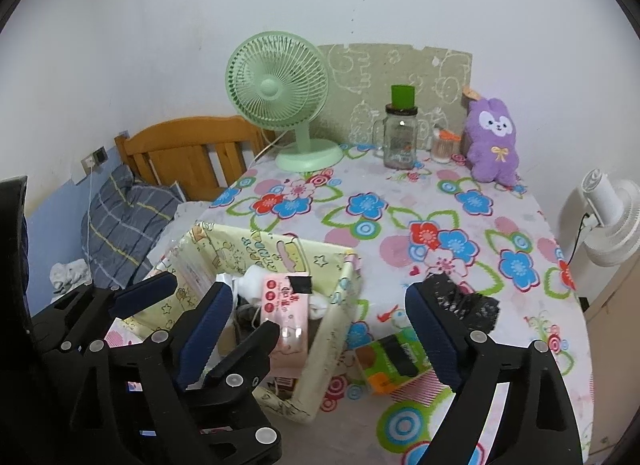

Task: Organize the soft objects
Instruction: 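Lower the pink wet-wipes pack into the fabric box and open the right tool, then move both tools away from the box toward the black roll and green pack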

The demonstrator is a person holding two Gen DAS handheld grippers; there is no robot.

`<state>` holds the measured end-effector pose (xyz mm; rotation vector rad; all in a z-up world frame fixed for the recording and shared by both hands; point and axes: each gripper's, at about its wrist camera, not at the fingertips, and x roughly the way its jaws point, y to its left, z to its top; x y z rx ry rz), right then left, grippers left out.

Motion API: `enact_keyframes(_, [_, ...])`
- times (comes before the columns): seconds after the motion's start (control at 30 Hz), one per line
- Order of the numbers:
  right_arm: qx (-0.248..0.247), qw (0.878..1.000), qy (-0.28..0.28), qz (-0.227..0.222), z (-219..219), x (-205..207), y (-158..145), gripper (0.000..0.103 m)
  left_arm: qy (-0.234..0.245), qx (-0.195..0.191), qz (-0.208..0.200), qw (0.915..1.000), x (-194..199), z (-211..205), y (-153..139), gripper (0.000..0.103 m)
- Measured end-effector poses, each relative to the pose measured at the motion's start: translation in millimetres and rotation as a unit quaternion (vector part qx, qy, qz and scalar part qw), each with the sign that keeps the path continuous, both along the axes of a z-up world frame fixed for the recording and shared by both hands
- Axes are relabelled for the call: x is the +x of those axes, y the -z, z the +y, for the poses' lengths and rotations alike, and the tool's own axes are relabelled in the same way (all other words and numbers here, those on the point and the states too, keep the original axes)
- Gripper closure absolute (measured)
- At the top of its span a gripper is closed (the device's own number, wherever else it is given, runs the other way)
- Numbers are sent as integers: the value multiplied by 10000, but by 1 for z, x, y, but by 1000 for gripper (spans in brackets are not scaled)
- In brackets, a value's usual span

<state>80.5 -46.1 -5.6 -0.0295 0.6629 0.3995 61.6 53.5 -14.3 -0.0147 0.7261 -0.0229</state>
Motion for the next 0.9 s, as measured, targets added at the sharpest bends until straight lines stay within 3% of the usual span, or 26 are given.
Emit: enact_keyframes(0.9, [-120,9983,333,-454,-81,-17,-26,7,90,11,-286,9995,-12,-77,-23,7])
